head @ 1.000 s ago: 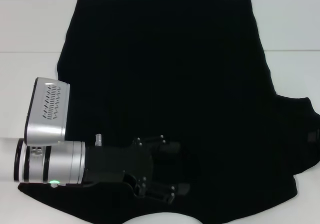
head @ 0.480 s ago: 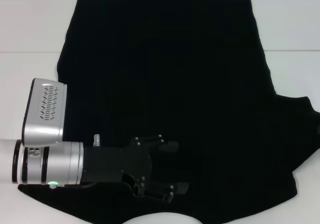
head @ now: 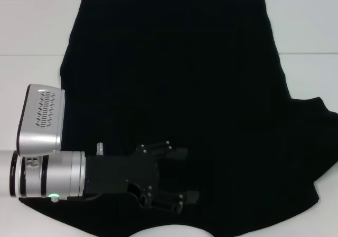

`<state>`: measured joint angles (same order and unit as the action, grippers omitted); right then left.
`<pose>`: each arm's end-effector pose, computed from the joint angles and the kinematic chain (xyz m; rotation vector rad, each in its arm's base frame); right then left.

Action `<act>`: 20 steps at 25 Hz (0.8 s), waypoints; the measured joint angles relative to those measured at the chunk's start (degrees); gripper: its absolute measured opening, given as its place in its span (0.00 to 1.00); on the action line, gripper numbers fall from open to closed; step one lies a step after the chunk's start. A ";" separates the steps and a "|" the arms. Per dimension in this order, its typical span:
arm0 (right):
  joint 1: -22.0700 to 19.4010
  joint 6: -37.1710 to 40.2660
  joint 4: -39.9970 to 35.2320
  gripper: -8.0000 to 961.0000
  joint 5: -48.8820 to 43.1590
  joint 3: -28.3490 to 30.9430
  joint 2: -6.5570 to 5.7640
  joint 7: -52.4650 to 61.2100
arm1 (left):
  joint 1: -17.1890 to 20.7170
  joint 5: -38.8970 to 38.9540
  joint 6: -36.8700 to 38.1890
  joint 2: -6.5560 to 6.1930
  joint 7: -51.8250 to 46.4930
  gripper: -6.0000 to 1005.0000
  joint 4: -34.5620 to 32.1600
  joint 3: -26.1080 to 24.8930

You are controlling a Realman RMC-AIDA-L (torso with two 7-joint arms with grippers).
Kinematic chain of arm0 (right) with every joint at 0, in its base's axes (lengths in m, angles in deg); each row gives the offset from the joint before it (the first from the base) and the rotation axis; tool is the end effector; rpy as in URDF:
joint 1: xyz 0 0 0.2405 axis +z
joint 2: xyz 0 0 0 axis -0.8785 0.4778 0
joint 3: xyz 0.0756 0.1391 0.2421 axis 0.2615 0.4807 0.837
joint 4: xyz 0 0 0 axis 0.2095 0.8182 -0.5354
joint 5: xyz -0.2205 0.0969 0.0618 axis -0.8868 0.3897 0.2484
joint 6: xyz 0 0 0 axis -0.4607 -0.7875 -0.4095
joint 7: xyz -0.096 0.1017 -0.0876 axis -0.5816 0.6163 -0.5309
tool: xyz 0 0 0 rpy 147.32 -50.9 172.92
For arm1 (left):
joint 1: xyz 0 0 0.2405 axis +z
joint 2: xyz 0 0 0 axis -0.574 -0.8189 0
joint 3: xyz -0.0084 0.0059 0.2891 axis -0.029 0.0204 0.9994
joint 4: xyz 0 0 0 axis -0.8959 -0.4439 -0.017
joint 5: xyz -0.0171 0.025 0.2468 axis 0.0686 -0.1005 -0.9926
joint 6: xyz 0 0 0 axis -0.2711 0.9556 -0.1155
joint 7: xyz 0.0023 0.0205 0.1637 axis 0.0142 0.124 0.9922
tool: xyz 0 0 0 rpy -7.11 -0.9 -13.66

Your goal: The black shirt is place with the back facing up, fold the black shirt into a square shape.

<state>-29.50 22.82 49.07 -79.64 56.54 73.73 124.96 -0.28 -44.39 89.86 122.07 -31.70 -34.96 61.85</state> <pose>0.4283 0.4061 0.0752 -1.8755 1.7945 0.4510 -0.2666 0.3532 -0.0979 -2.9247 -0.2733 -0.8126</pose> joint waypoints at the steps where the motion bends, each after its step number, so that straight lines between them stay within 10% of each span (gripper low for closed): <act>1: -0.20 -0.24 -0.08 0.01 0.11 0.03 -0.09 -0.04 | 0.04 0.00 0.01 0.00 -0.03 0.94 0.02 0.00; 20: 0.88 -6.86 -0.04 0.01 0.41 0.39 0.40 -3.45 | 0.07 -0.02 0.22 0.09 -0.23 0.94 1.10 0.00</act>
<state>-28.61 15.96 49.02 -79.23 56.94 74.14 121.52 -0.22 -44.41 90.08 122.16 -31.93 -33.86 61.85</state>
